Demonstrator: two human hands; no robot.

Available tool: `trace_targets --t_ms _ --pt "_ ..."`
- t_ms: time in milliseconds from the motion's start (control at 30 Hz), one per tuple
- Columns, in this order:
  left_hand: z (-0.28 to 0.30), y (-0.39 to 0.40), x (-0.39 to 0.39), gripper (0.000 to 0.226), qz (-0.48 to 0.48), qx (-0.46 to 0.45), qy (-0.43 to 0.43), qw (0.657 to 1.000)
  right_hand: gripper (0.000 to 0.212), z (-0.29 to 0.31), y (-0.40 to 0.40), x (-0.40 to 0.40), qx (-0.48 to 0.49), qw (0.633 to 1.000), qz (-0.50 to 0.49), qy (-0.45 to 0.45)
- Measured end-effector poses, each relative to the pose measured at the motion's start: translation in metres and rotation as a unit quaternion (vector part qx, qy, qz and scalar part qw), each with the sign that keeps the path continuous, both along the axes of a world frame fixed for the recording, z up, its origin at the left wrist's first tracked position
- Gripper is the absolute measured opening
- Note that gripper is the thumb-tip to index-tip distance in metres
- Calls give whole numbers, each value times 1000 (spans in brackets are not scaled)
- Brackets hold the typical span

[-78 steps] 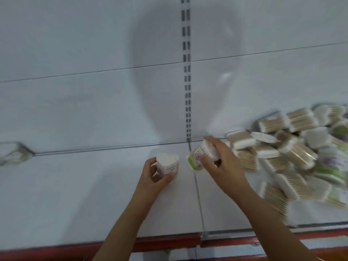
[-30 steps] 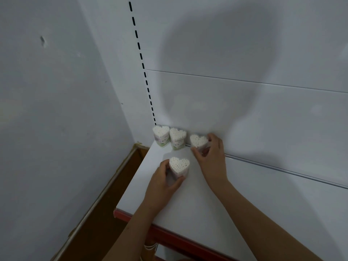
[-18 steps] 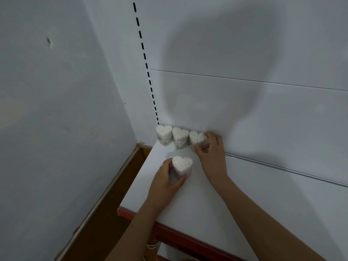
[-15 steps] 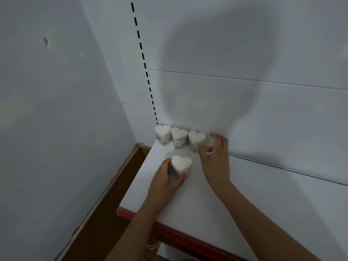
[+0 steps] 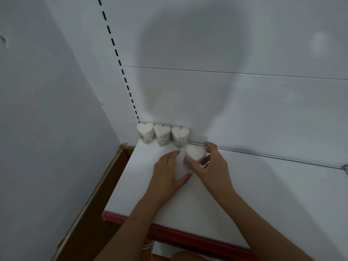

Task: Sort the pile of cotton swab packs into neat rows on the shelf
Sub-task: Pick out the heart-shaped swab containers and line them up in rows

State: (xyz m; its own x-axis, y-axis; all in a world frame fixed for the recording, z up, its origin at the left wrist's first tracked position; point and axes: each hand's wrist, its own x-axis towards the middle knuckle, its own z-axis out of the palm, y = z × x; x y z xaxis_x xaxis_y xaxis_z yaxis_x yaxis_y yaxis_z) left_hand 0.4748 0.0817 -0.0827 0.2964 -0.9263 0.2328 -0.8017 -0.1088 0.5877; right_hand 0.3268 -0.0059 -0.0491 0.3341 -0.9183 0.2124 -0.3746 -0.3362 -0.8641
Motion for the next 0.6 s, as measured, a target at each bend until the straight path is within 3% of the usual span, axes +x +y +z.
trace_targets --t_ms 167,300,600 --pt "-18 6 9 77 0 65 -156 986 53 4 -32 -8 -25 998 -51 -14" --pt "-16 5 9 73 6 71 -163 984 57 -3 -41 4 -61 996 -54 -30" --pt "-13 7 10 76 -5 96 -165 982 58 -13 -41 32 -35 994 -92 -50"
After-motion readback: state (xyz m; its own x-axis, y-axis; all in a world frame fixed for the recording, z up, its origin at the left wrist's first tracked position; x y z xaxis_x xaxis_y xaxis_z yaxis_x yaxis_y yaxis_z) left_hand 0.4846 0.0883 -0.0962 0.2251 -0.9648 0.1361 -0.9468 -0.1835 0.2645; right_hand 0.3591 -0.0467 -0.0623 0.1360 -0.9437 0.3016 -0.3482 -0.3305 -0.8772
